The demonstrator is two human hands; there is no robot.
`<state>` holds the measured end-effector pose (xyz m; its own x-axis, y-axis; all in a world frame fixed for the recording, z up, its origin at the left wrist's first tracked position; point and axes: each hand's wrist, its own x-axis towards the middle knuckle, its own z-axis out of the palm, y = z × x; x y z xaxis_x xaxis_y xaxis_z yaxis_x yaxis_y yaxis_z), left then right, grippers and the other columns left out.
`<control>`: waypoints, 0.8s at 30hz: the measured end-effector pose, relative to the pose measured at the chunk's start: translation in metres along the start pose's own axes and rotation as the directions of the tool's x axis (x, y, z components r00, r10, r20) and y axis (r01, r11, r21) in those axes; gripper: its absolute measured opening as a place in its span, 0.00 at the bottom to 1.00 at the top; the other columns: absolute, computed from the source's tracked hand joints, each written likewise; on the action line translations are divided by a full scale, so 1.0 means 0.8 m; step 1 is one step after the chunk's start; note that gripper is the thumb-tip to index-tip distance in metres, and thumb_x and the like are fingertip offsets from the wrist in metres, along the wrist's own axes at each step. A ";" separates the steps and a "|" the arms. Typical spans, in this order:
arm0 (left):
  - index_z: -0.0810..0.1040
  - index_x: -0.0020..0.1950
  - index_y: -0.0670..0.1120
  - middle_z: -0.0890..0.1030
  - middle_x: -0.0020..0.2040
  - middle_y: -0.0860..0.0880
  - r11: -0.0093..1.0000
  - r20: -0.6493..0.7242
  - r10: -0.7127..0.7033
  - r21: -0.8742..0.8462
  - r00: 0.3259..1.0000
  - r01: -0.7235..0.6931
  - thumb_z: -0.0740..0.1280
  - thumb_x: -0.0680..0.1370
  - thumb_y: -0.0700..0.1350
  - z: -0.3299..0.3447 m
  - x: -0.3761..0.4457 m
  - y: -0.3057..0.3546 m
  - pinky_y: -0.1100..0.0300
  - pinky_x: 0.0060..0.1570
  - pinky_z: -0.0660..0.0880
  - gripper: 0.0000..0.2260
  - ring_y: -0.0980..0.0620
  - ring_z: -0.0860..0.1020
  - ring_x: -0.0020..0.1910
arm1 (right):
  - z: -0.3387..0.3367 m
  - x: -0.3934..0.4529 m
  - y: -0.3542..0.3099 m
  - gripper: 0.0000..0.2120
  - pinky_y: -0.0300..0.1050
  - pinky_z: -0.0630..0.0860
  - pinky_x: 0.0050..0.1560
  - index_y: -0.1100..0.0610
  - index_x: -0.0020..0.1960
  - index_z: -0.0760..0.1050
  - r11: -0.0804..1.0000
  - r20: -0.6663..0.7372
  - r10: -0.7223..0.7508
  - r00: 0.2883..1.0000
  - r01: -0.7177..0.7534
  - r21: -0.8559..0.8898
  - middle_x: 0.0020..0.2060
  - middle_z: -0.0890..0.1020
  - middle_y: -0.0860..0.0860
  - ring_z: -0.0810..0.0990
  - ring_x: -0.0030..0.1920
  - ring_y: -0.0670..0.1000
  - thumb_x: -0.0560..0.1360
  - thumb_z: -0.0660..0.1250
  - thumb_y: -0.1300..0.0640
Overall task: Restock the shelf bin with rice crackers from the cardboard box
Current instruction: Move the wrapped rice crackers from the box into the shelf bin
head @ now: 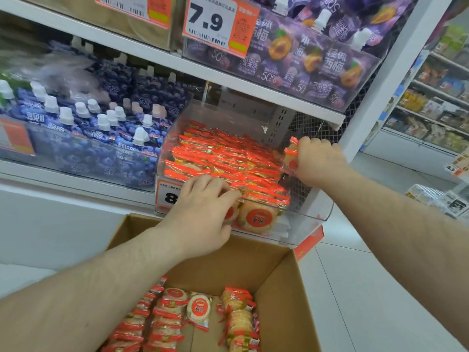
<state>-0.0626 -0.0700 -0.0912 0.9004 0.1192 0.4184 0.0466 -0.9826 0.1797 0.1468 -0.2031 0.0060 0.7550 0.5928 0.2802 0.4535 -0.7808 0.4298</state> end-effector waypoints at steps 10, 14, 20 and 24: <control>0.75 0.64 0.49 0.75 0.54 0.50 0.998 -0.147 0.041 -0.043 0.988 -0.048 0.69 0.66 0.47 0.024 -0.001 -0.012 0.52 0.62 0.56 0.26 0.47 0.68 0.56 | 0.046 0.089 -0.011 0.25 0.62 0.51 0.73 0.54 0.71 0.65 0.995 0.289 -0.064 0.955 0.084 -0.061 0.71 0.69 0.56 0.64 0.72 0.58 0.75 0.65 0.57; 0.75 0.65 0.50 0.74 0.54 0.51 0.997 -0.148 0.037 -0.064 0.988 -0.047 0.69 0.67 0.46 0.024 -0.002 -0.014 0.53 0.63 0.55 0.26 0.49 0.67 0.56 | 0.072 0.090 -0.010 0.20 0.57 0.63 0.68 0.53 0.66 0.73 0.982 0.069 -0.044 0.997 0.056 -0.180 0.64 0.75 0.56 0.69 0.66 0.59 0.75 0.67 0.52; 0.75 0.64 0.50 0.74 0.53 0.52 0.996 -0.159 0.024 -0.082 0.987 -0.037 0.67 0.67 0.45 0.023 -0.002 -0.013 0.54 0.63 0.55 0.25 0.49 0.67 0.55 | 0.084 0.072 -0.037 0.12 0.52 0.76 0.44 0.64 0.53 0.79 0.999 0.071 -0.035 0.997 0.036 -0.016 0.48 0.82 0.61 0.81 0.49 0.63 0.75 0.59 0.69; 0.75 0.64 0.50 0.74 0.53 0.52 0.996 -0.160 0.032 -0.082 0.987 -0.045 0.67 0.66 0.46 0.024 -0.002 -0.013 0.54 0.63 0.54 0.25 0.50 0.66 0.56 | 0.088 0.070 -0.037 0.10 0.51 0.75 0.46 0.64 0.51 0.78 0.996 0.147 -0.047 0.988 0.035 0.086 0.48 0.80 0.61 0.80 0.48 0.62 0.75 0.59 0.70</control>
<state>-0.0564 -0.0626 -0.1110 0.8205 0.1093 0.5610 -0.0298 -0.9720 0.2330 0.2089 -0.1606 -0.0515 0.7941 0.5937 0.1300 0.5187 -0.7736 0.3641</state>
